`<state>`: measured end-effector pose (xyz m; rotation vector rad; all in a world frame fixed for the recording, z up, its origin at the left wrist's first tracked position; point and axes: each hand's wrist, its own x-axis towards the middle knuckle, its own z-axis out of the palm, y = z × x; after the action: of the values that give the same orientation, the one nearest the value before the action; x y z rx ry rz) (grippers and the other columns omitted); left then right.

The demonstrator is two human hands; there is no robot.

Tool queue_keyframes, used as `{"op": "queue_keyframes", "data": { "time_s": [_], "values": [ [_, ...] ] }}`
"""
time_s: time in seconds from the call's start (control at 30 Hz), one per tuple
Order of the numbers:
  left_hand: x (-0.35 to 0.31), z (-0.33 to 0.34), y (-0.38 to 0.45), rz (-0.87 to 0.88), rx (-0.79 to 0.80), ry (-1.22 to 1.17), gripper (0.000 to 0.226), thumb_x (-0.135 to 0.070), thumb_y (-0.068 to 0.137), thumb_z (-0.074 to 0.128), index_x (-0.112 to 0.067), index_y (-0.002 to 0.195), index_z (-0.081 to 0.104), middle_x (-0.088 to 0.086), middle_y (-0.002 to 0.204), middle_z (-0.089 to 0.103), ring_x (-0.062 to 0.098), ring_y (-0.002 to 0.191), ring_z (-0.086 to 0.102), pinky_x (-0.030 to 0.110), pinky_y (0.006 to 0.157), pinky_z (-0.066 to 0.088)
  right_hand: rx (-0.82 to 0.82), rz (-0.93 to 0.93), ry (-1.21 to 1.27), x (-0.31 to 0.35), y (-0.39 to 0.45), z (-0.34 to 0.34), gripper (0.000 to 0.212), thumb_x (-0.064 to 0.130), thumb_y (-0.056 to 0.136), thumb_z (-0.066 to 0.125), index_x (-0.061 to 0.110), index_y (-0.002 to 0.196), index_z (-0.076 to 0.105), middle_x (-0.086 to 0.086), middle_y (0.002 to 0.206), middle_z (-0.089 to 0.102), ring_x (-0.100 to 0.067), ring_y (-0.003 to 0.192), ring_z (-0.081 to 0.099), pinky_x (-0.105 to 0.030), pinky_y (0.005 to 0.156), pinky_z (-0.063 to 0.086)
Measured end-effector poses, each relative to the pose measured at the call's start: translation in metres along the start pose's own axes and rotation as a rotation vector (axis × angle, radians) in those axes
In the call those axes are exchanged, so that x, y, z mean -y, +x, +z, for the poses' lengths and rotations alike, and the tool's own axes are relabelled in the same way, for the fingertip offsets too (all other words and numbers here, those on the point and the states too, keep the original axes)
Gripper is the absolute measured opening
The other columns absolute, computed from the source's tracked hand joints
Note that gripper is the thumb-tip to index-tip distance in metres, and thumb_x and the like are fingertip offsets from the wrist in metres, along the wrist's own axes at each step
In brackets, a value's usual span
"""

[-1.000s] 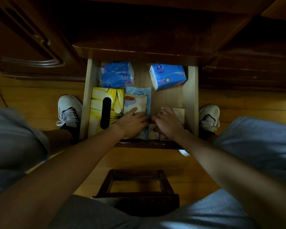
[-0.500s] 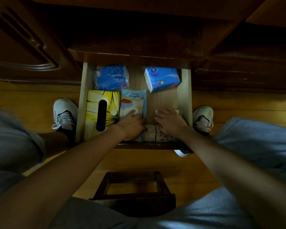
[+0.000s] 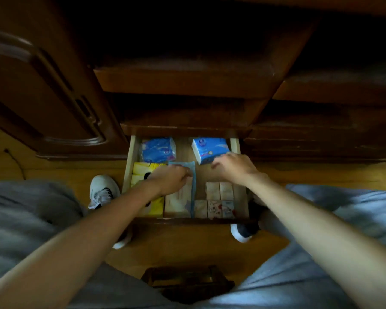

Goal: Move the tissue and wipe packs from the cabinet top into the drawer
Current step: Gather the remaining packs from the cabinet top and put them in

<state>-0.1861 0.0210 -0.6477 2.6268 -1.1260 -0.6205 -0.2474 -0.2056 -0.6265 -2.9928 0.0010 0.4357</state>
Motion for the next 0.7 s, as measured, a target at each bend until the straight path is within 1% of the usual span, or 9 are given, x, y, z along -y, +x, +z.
{"op": "queue_keyframes", "data": {
  "time_s": [0.1,0.2,0.27,0.33,0.4,0.47,0.53,0.6,0.7],
  "values": [
    [-0.012,-0.081,-0.017,0.026,-0.187,0.078,0.027,-0.039,0.097,0.045,-0.044,0.115,0.065,-0.015,0.12,0.068,0.013,0.102,0.066,0.03,0.074,0.048,-0.274,0.021,0.126,-0.002,-0.012,-0.085,0.03,0.019,0.099,0.051,0.038,0.111,0.07,0.013,0.116,0.07,-0.008,0.1,0.064,-0.026,0.074,0.046],
    [-0.033,-0.175,-0.035,0.141,-0.513,0.151,0.027,-0.036,0.092,0.048,-0.042,0.108,0.069,-0.016,0.112,0.07,0.013,0.097,0.067,0.028,0.072,0.049,-0.609,-0.11,0.163,0.006,-0.029,-0.171,0.029,0.016,0.098,0.051,0.034,0.104,0.073,0.015,0.1,0.071,-0.001,0.089,0.06,-0.025,0.071,0.048],
    [-0.049,-0.238,-0.044,0.214,-0.746,0.159,0.027,-0.033,0.091,0.049,-0.036,0.107,0.071,-0.013,0.107,0.071,0.013,0.097,0.066,0.027,0.07,0.049,-0.883,-0.218,0.114,0.01,-0.034,-0.223,0.028,0.013,0.094,0.052,0.029,0.098,0.075,0.016,0.093,0.069,-0.002,0.087,0.058,-0.024,0.065,0.048],
    [-0.061,-0.293,-0.046,0.255,-0.928,0.18,0.024,-0.026,0.093,0.052,-0.03,0.103,0.073,-0.01,0.103,0.072,0.013,0.097,0.065,0.028,0.07,0.052,-1.082,-0.269,0.014,0.01,-0.031,-0.273,0.025,0.012,0.092,0.053,0.024,0.098,0.073,0.014,0.095,0.07,-0.009,0.096,0.059,-0.026,0.065,0.048],
    [-0.068,-0.339,-0.039,0.225,-1.042,0.2,0.022,-0.022,0.094,0.053,-0.027,0.101,0.072,-0.009,0.099,0.071,0.014,0.096,0.064,0.029,0.067,0.05,-1.011,-0.167,-0.098,0.008,-0.019,-0.317,0.027,0.018,0.095,0.053,0.022,0.116,0.069,0.005,0.116,0.069,-0.019,0.117,0.054,-0.035,0.083,0.052],
    [-0.069,-0.373,-0.023,0.156,-1.048,0.2,0.021,-0.024,0.094,0.053,-0.027,0.103,0.071,-0.011,0.093,0.065,0.016,0.095,0.063,0.029,0.065,0.046,-0.71,0.009,-0.164,0.003,-0.001,-0.348,0.039,0.031,0.103,0.045,0.022,0.139,0.056,-0.001,0.142,0.057,-0.026,0.135,0.043,-0.043,0.104,0.043],
    [-0.066,-0.393,-0.003,0.093,-0.958,0.187,0.021,-0.027,0.093,0.054,-0.029,0.107,0.07,-0.012,0.091,0.054,0.019,0.096,0.062,0.029,0.067,0.042,-0.485,0.111,-0.107,0.003,0.015,-0.363,0.046,0.04,0.106,0.036,0.023,0.146,0.05,-0.004,0.149,0.05,-0.029,0.137,0.042,-0.045,0.108,0.04],
    [-0.059,-0.406,0.02,0.056,-0.867,0.164,0.022,-0.029,0.092,0.054,-0.032,0.108,0.07,-0.009,0.097,0.056,0.021,0.099,0.062,0.03,0.07,0.042,-0.538,0.114,-0.141,0.001,0.03,-0.365,0.046,0.043,0.104,0.035,0.022,0.138,0.057,-0.004,0.141,0.056,-0.028,0.129,0.051,-0.043,0.101,0.045],
    [-0.05,-0.419,0.057,0.015,-0.789,0.155,0.023,-0.031,0.091,0.054,-0.033,0.109,0.068,-0.006,0.107,0.062,0.021,0.101,0.062,0.031,0.071,0.042,-0.689,0.051,-0.228,-0.008,0.039,-0.372,0.035,0.042,0.099,0.04,0.026,0.114,0.067,0.003,0.115,0.067,-0.022,0.106,0.063,-0.036,0.082,0.049]
  ]
}}
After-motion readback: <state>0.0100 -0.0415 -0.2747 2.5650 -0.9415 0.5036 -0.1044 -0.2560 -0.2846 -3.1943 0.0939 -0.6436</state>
